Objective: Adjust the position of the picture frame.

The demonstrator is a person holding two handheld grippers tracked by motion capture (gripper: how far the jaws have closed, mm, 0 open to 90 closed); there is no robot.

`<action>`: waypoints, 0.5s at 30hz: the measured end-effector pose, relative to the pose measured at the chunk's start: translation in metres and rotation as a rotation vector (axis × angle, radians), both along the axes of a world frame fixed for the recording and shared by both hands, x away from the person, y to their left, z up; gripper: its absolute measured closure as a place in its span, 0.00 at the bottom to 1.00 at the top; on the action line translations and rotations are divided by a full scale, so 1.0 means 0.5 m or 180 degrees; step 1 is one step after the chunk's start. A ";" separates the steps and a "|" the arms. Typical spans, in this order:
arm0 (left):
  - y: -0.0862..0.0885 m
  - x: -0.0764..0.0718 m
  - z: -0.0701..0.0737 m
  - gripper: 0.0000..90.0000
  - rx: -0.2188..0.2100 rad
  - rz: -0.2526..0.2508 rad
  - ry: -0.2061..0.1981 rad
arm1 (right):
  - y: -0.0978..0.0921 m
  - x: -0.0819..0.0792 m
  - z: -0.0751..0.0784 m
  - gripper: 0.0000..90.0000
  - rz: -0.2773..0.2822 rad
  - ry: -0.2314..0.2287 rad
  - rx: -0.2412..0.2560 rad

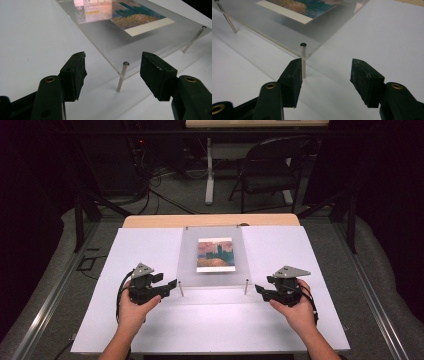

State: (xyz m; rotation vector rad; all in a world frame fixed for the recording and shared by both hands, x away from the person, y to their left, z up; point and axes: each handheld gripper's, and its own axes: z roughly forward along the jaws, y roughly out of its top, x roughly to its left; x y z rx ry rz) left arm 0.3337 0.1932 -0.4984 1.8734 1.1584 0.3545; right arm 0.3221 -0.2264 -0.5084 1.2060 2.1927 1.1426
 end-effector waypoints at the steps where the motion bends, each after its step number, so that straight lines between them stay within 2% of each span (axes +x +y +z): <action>1: 0.000 0.004 0.003 0.40 0.0018 -0.0005 -0.0007 | 0.000 0.003 0.001 0.43 0.0004 0.0008 -0.0003; 5: -0.002 0.020 0.011 0.38 0.0015 -0.0010 -0.0032 | -0.002 0.016 0.009 0.41 0.0000 0.0019 0.0015; 12: -0.005 0.046 0.021 0.37 0.0123 -0.0032 -0.0078 | -0.006 0.035 0.019 0.41 0.0005 0.0022 -0.0036; 15: -0.008 0.057 0.026 0.37 0.0102 -0.0045 -0.0077 | -0.006 0.045 0.020 0.41 -0.0004 0.0052 -0.0027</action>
